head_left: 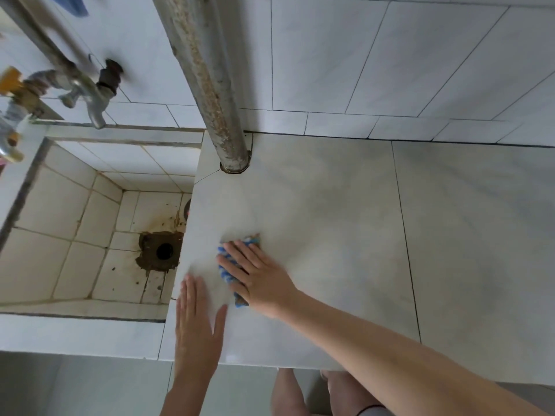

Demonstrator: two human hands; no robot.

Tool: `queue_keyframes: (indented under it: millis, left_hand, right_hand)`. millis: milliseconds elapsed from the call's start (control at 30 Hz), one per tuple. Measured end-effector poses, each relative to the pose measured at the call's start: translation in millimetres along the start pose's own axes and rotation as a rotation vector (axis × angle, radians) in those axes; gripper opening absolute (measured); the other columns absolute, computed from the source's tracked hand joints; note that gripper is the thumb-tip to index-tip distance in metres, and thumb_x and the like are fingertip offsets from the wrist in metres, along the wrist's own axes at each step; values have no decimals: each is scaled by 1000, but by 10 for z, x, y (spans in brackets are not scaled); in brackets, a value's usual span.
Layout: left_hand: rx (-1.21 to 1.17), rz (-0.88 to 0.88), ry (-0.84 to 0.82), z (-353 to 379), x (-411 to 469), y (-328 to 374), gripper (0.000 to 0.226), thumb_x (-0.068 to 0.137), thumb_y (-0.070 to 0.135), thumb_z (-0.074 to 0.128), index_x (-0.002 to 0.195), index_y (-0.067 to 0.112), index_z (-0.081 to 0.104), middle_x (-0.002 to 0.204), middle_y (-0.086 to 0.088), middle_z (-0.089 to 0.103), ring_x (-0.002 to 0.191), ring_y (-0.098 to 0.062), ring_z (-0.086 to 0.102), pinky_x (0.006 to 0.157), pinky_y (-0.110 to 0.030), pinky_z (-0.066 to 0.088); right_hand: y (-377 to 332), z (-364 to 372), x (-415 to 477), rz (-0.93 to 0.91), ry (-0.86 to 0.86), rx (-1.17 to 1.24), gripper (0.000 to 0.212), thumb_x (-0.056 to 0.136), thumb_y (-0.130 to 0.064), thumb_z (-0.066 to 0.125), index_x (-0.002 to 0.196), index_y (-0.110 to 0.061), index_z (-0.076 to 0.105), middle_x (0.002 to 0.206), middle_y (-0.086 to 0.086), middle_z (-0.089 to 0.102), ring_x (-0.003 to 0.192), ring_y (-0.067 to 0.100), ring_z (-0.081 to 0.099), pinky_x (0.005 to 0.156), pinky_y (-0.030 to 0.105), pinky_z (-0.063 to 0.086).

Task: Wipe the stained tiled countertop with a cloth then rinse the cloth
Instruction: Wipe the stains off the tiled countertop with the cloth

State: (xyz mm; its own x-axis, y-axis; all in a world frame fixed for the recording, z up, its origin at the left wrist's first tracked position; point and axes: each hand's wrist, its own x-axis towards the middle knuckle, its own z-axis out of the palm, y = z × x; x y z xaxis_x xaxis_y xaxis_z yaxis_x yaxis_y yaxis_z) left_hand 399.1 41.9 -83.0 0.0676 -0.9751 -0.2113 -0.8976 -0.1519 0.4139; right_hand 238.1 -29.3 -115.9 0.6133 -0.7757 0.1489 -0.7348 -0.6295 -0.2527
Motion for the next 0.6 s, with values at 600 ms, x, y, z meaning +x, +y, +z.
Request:
queue_keyframes:
  millis: [600]
  left_hand:
    - [-6,45,8,8,270,272,73,90,58,15,147,16,-2,155,2,-9,142,-8,-14,115,-24,-9]
  right_hand:
    - [1704,-497,-755,827,-137,-369,50,95,-36,23,120,-4,52,150,26,26,138,48,20,111,56,16]
